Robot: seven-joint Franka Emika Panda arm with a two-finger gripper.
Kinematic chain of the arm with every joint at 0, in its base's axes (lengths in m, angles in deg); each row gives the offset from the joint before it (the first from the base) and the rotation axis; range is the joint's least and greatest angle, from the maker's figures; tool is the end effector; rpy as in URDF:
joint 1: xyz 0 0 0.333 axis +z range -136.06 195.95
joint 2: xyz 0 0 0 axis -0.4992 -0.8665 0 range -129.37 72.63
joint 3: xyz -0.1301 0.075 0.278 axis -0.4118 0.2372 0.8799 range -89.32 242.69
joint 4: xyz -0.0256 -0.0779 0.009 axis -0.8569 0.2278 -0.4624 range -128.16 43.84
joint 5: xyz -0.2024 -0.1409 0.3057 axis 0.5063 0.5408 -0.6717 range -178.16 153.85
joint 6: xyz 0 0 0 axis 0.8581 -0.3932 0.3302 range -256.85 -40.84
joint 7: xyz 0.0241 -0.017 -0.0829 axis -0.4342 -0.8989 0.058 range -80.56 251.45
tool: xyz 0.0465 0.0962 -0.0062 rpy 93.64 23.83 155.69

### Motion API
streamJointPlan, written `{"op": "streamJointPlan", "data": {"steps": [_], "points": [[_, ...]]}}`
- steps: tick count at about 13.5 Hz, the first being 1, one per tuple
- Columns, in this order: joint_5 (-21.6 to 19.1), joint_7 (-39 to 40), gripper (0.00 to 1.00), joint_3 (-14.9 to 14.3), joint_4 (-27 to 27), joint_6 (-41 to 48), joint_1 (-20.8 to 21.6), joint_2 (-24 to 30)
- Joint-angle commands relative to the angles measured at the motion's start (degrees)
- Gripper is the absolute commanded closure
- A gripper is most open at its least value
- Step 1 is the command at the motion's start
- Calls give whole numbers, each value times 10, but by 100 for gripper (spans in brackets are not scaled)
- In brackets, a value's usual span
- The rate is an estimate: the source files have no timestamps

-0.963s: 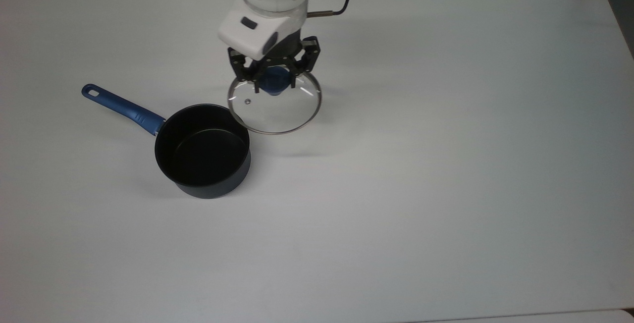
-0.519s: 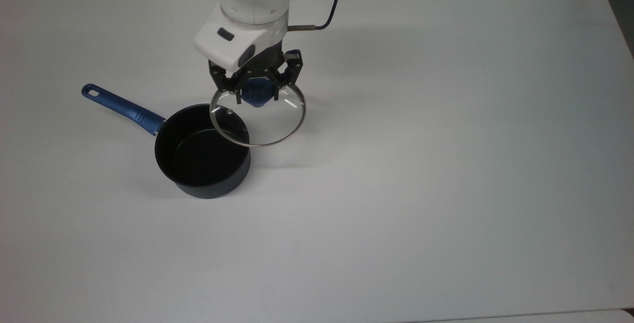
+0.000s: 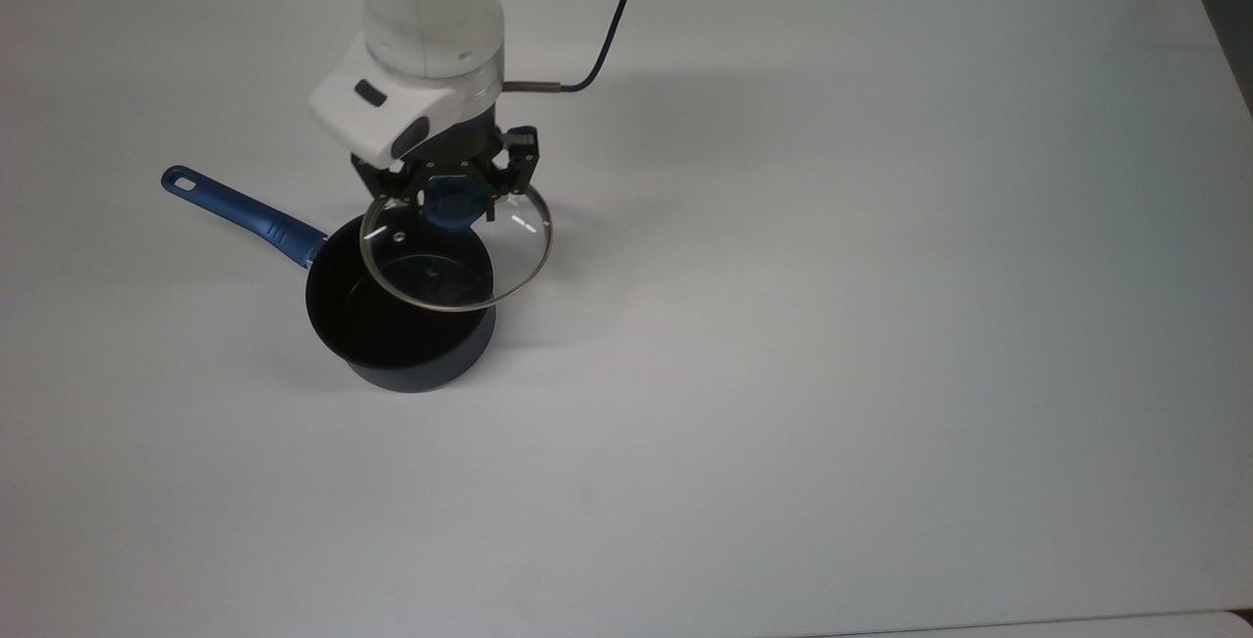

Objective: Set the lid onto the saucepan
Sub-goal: 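Lift the glass lid and carry it over the blue saucepan, then lower the lid onto the saucepan rim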

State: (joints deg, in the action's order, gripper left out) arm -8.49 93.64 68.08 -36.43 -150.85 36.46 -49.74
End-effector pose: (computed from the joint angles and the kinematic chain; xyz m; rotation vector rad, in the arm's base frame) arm 0.6774 -0.0147 0.4742 3.0130 0.2074 0.0788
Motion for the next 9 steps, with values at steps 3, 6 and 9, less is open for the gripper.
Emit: {"op": "streamJointPlan", "data": {"steps": [3,6,9], "points": [[-7,-5,66,-15,46,-30,-11,-44],[-6,-5,65,-15,47,-56,-19,-57],[-6,-5,65,-15,47,-68,-18,-68]]}}
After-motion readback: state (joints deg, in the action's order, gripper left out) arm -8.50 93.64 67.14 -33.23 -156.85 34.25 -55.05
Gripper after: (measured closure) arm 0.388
